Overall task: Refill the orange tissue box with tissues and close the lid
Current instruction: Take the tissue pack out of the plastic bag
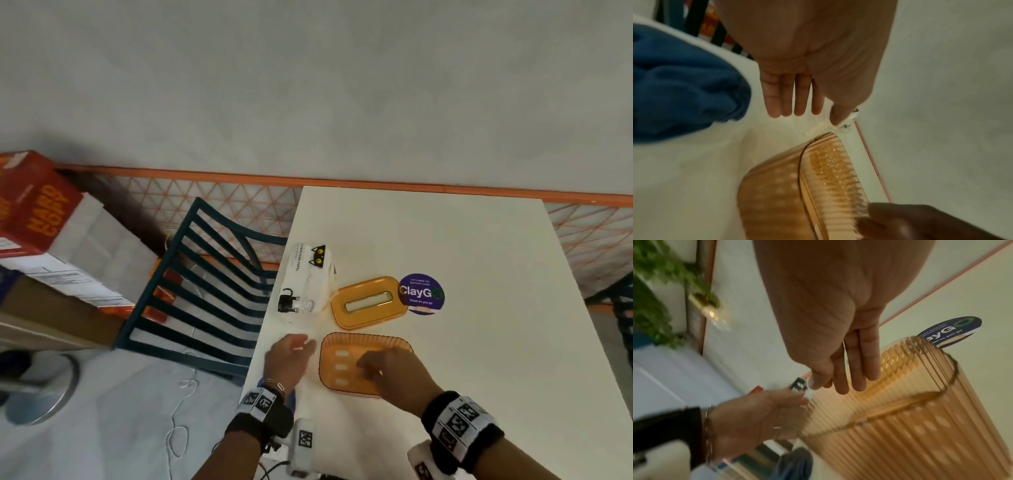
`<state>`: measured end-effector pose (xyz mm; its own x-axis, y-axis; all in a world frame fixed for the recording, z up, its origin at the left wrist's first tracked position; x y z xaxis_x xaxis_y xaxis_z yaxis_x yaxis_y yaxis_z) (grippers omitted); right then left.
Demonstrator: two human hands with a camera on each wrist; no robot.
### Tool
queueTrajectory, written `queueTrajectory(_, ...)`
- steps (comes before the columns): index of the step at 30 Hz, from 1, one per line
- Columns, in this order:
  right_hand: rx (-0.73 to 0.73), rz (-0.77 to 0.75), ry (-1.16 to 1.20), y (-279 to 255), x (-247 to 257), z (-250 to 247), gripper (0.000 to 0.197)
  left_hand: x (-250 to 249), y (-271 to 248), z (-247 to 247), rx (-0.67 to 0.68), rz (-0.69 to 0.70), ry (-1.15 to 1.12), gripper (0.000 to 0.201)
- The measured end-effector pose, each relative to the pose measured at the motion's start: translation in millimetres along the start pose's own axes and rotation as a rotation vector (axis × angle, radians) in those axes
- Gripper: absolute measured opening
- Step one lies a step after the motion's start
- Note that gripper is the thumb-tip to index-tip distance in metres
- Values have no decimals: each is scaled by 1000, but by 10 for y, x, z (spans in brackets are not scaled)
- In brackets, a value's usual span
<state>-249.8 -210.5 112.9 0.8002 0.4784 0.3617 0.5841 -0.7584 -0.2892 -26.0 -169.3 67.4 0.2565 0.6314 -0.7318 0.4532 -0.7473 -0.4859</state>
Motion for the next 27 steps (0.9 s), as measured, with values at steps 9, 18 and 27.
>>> queueTrajectory(9,-240,33,33,369,-330,-846,12,-582,511,-25,-80,271,627,112)
queueTrajectory(18,-162,65,-35,827,-92,-1000,20,-600,594,124,-39,363,772,59)
queueTrajectory(27,-146,90,-84,1588,234,-1166,52,-709,499,-459,-134,487,57,39)
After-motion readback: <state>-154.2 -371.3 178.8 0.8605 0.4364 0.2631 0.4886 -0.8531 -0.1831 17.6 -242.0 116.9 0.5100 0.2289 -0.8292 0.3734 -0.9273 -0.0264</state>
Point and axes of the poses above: each hand's wrist, its own y-axis towards the middle knuckle, its own z-axis out of the palm, x = y × z, the point moved 9 cm from there along y, towards the middle knuckle, and after that the axes turned 7 degrees about -y, right-handed, at the moved point
